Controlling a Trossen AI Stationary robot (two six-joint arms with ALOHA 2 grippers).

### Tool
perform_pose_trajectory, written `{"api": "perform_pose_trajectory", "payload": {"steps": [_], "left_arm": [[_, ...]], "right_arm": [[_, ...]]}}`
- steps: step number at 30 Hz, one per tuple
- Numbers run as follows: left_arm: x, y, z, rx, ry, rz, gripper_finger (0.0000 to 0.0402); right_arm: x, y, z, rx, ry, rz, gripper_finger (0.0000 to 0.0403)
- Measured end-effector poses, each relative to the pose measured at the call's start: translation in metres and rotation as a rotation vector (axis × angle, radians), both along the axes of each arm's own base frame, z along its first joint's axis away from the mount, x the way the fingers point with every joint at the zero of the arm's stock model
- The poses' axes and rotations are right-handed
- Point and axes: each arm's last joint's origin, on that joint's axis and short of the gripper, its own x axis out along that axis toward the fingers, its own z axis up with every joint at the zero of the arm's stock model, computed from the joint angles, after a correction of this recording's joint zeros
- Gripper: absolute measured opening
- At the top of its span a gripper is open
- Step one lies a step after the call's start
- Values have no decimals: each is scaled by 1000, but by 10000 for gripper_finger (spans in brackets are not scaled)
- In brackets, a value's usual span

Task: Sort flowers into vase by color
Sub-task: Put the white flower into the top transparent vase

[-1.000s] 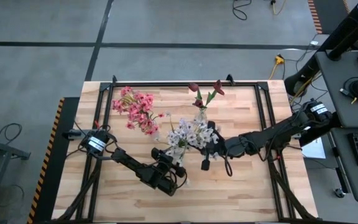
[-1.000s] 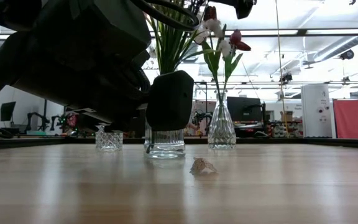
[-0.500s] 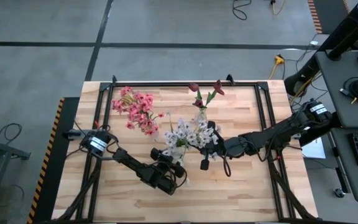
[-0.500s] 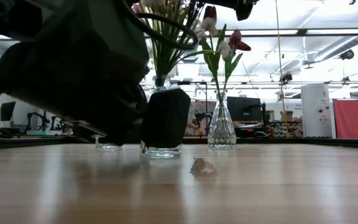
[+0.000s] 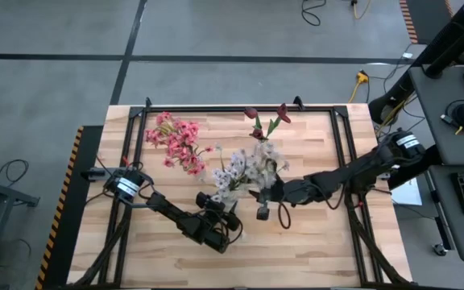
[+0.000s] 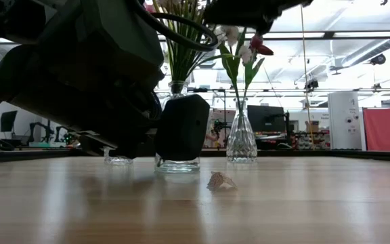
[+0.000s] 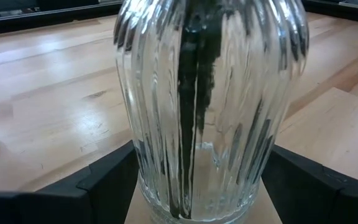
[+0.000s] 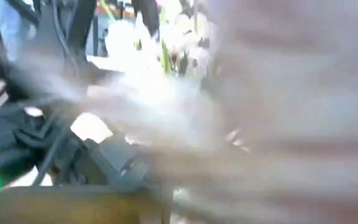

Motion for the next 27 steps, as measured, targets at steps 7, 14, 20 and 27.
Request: {"api": "perform_pose_trajectory", "payload": {"steps": [7, 14, 20, 27], "left_arm": [[0, 0, 0, 1, 0, 0, 297], [-1, -1, 3, -3, 4, -6, 297], [-2, -1, 7, -9, 15, -11, 297], [-2, -1, 10, -13, 12, -12, 297]], "right_arm": [[0, 0, 4, 6, -19, 8, 114], [-4, -1, 7, 9, -3, 4, 128], [-19, -4, 20, 58, 16, -9, 148], [-33, 0, 34, 78, -3, 16, 178]]}}
